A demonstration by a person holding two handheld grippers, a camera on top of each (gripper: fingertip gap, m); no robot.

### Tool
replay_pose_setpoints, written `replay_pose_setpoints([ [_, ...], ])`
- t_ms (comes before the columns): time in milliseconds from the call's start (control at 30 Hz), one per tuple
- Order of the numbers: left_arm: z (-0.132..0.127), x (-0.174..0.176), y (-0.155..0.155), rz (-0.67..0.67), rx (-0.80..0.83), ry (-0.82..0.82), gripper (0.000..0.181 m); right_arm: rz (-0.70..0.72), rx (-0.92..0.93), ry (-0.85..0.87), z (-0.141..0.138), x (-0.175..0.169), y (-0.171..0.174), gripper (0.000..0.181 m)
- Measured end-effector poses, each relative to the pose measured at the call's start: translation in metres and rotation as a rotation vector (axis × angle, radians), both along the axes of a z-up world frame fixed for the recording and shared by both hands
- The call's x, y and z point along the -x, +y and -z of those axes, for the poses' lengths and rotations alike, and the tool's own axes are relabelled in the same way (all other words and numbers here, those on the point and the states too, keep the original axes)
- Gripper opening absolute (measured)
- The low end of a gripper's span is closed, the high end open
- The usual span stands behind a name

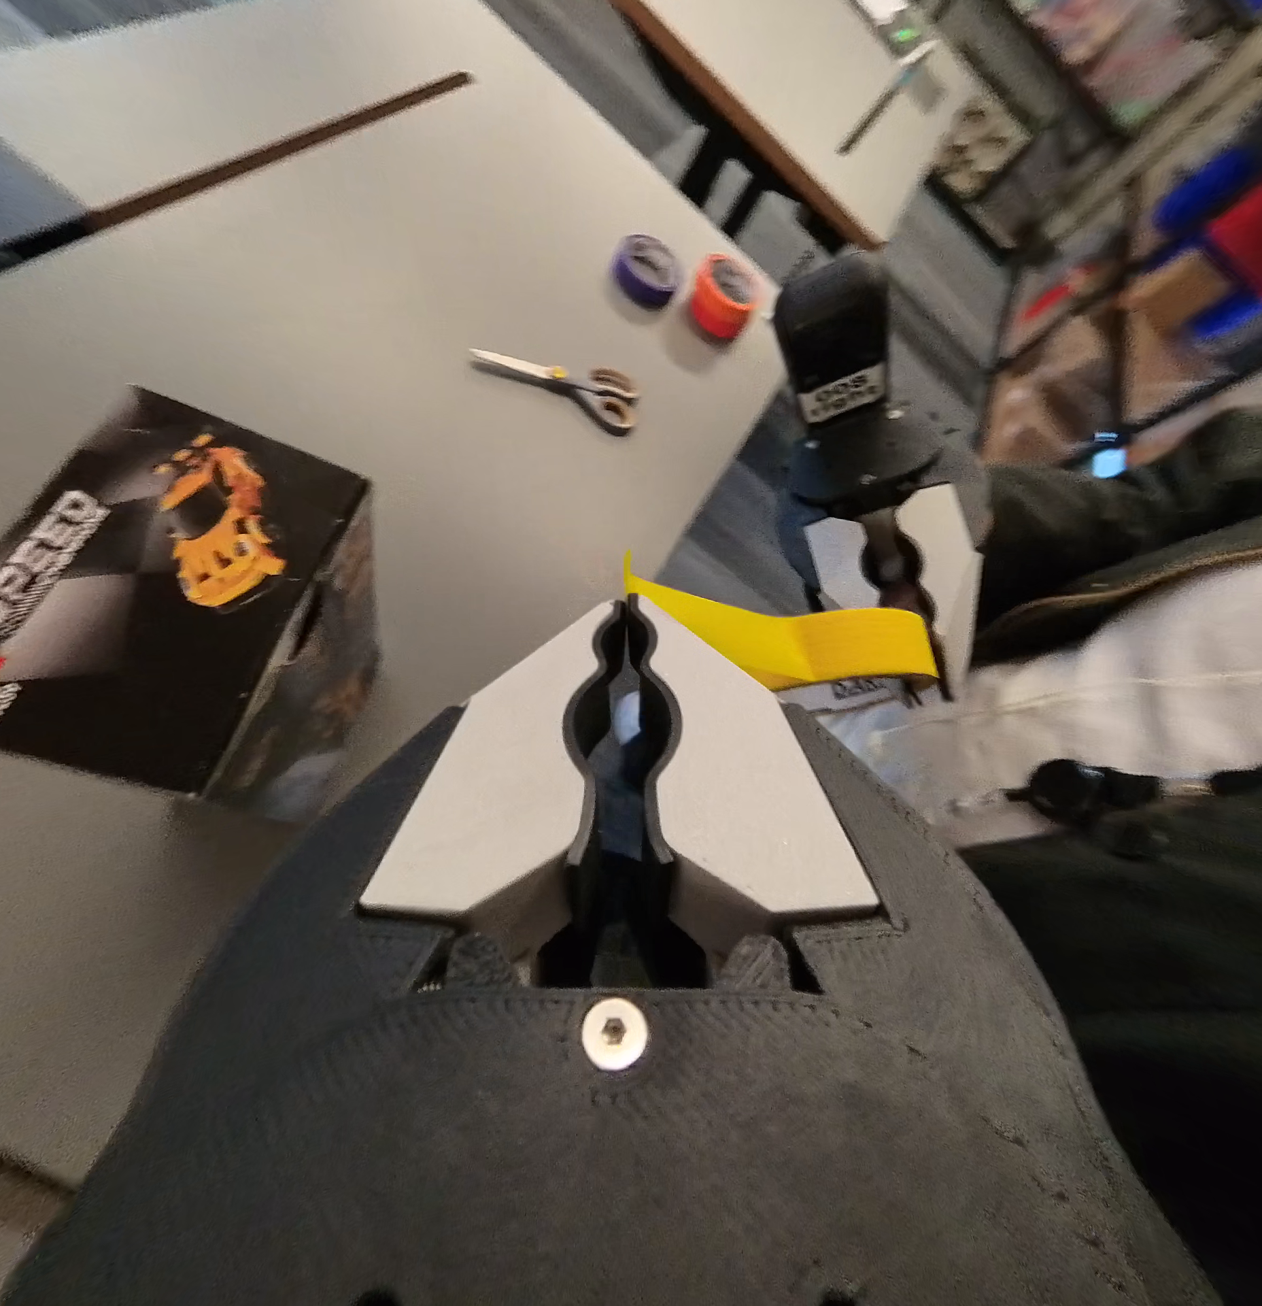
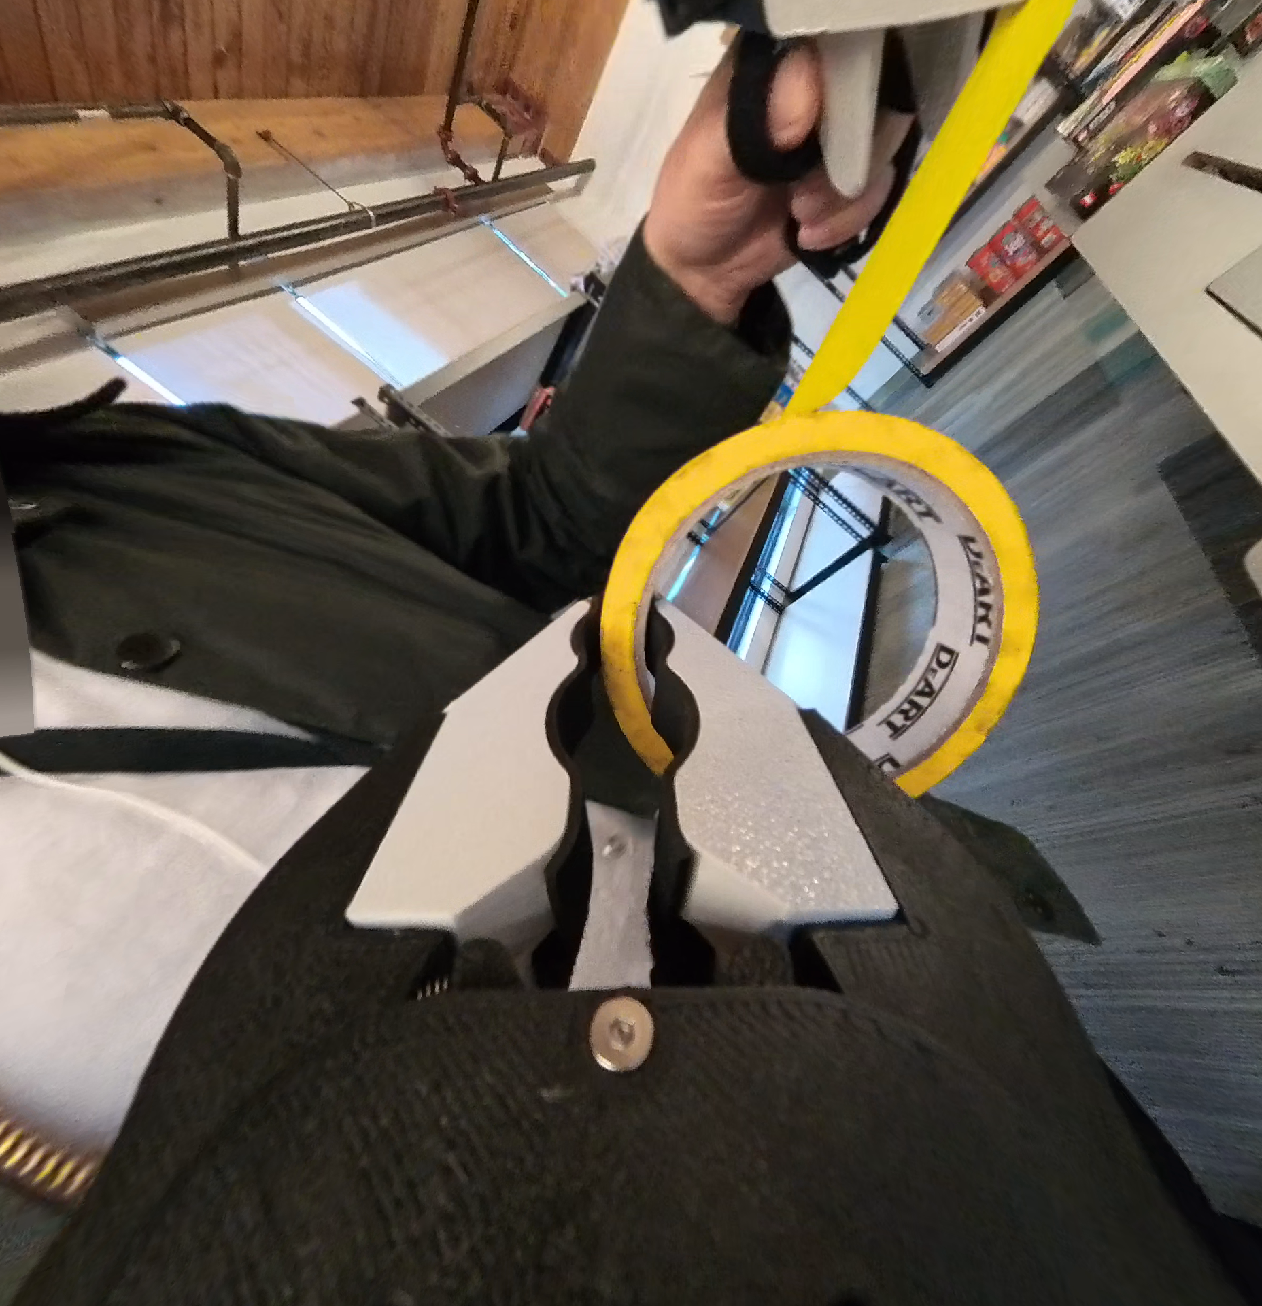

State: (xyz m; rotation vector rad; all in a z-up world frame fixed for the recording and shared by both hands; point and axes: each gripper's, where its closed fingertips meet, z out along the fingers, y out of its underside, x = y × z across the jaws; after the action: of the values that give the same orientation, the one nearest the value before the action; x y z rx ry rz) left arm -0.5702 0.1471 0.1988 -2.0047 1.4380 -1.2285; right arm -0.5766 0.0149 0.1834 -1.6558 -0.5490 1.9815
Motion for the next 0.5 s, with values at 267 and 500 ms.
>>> replay_pose_setpoints([
  [267,-0.009,0.015,-0.023,0.145,0.101,-0.111,0.0,0.022,-0.032,-0.094,-0.016,0.001,-0.019,0.009],
  [500,-0.02,0.015,-0.052,0.1,0.236,-0.252,0.011,0.004,-0.005,-0.113,-0.021,-0.01,-0.04,0.009],
])
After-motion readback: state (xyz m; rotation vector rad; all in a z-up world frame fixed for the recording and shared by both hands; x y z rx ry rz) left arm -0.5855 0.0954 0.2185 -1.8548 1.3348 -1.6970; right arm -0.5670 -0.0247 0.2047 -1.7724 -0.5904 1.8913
